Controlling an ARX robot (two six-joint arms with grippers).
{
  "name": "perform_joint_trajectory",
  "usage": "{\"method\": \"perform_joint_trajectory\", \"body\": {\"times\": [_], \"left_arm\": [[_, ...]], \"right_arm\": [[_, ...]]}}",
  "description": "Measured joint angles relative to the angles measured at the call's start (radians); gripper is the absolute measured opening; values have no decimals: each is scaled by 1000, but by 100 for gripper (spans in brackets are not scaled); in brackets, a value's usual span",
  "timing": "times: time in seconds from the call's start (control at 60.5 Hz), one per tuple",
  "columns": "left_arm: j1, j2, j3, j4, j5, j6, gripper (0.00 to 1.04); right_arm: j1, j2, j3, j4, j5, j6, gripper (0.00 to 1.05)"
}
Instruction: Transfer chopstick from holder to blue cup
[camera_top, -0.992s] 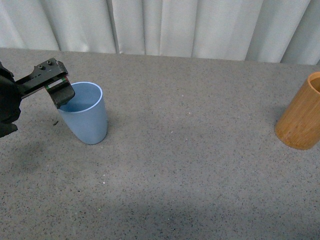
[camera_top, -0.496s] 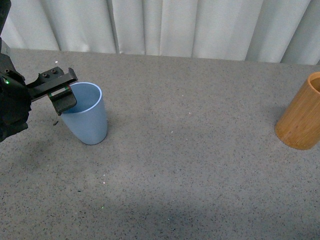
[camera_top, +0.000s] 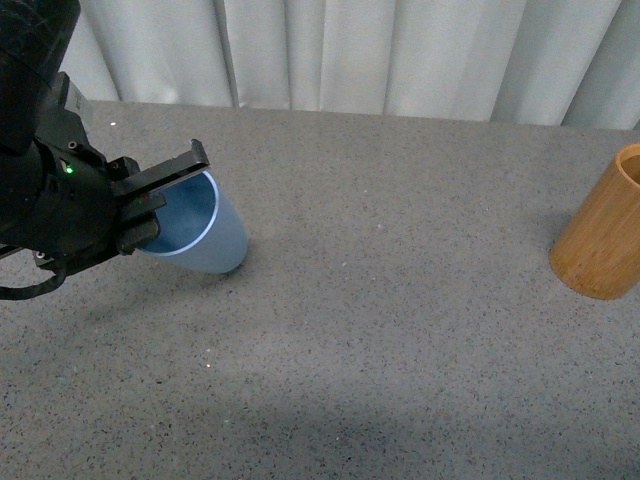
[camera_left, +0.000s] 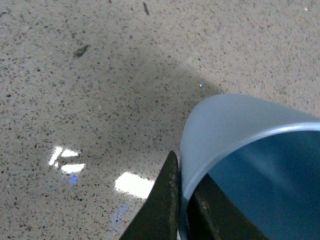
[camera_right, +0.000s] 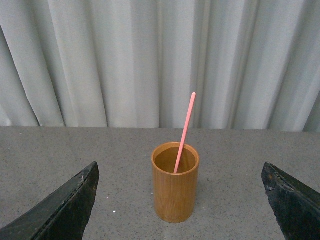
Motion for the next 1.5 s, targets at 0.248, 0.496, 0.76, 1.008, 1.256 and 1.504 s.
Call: {"method": "perform_joint_trajectory", "body": {"times": [0.248, 0.496, 0.76, 1.008, 1.256, 1.504], "left_arm": [[-97, -26, 9, -7, 33, -1, 4], [-217, -33, 117, -76, 25, 21, 4], [-318, 45, 252, -136, -14, 28, 4], [-370, 124, 293, -162, -46, 28, 4], [-384, 180, 320, -165, -54, 25, 4], [-383, 206, 322, -173, -76, 23, 4]], "right_arm": [[0, 0, 0, 0, 0, 0, 95], [0, 0, 0, 0, 0, 0, 95], [0, 0, 0, 0, 0, 0, 95], [0, 0, 0, 0, 0, 0, 95], [0, 0, 0, 0, 0, 0, 95], [0, 0, 0, 0, 0, 0, 95]]}}
